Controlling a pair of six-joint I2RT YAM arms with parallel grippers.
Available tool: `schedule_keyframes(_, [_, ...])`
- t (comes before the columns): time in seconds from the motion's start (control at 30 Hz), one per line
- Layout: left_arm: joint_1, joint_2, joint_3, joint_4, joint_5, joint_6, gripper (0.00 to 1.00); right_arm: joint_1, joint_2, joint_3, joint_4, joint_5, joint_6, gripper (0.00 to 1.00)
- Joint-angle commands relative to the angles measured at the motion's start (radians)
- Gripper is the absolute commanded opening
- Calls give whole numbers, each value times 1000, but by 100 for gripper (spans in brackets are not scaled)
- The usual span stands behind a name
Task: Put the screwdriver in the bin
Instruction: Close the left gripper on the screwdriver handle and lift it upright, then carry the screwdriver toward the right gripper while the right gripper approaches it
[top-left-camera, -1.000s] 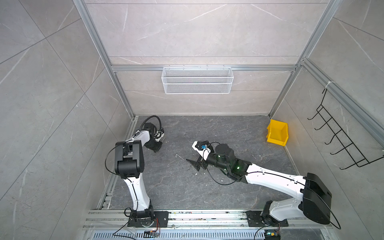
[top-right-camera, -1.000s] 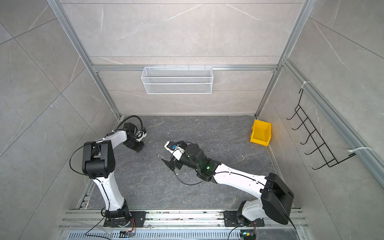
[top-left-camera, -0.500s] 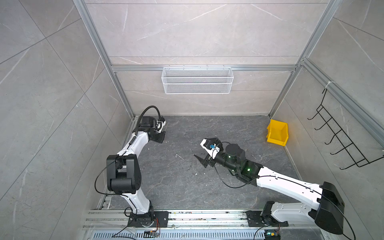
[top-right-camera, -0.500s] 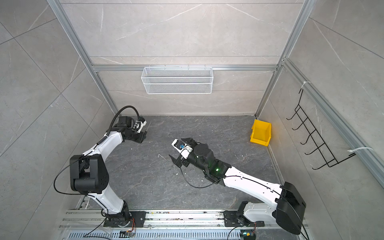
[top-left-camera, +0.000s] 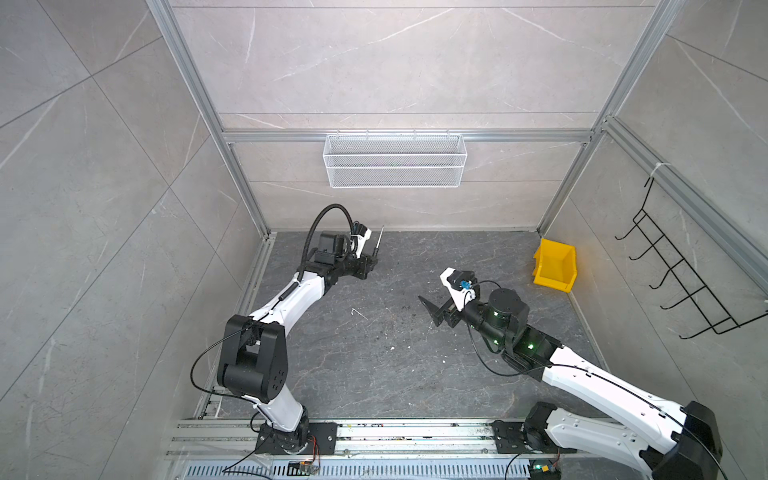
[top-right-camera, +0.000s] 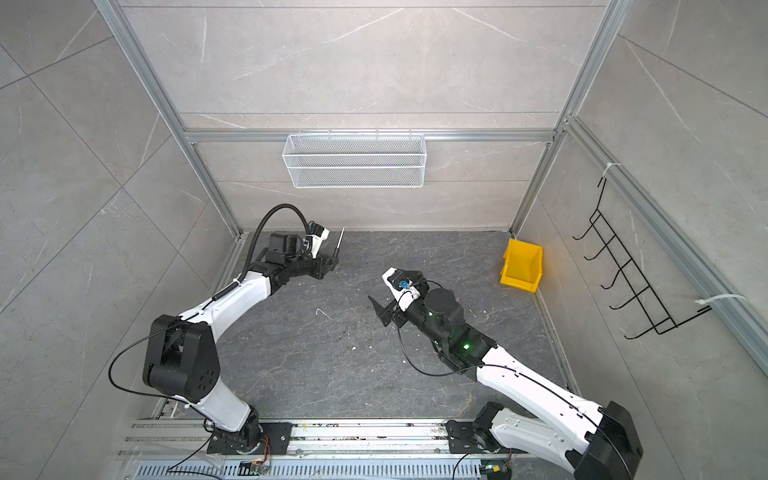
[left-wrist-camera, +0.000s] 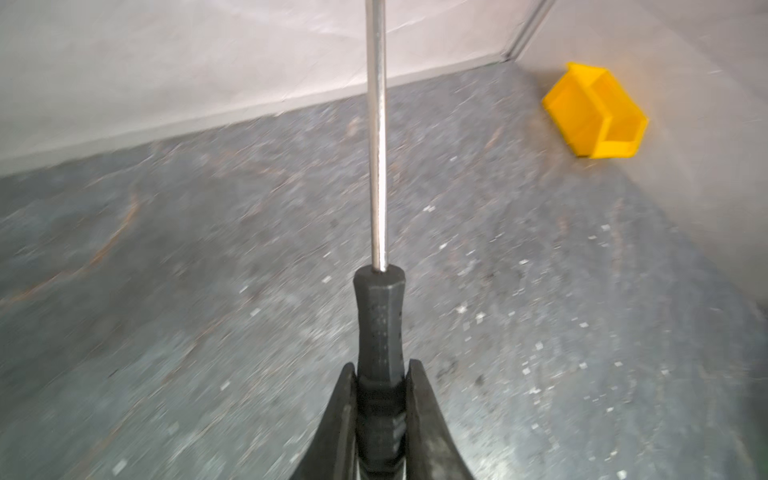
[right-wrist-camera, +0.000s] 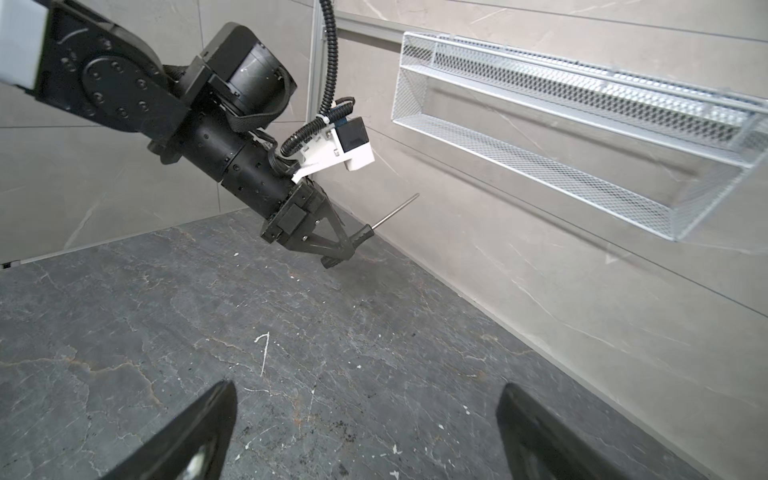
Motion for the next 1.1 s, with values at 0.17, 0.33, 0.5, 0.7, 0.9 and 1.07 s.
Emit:
schedule_keyframes(0.17, [-155,64,57,287,72,-161,0,-113,-131,-53,-76,-37,138,99])
schedule_keyframes(0.33, [-248,136,94,403,78,-236,0,-216,-155,-30,-163,-73,281,99])
schedule_keyframes(0.5, [-330,205,126,520,95,-310,0,-364,-136,-7,-197,-245,463,99])
schedule_keyframes(0.7, [-417,290,169,651,118,-402,0,-634,-55,12,-151,-546,733,99])
schedule_keyframes(0.9, [-478,323,182,713,154,-441,0,-718,1,14,-69,-621,748,99])
schedule_keyframes(1.07, [-510,331,181,729,164,-475,0,-728,45,30,-47,-675,718,93])
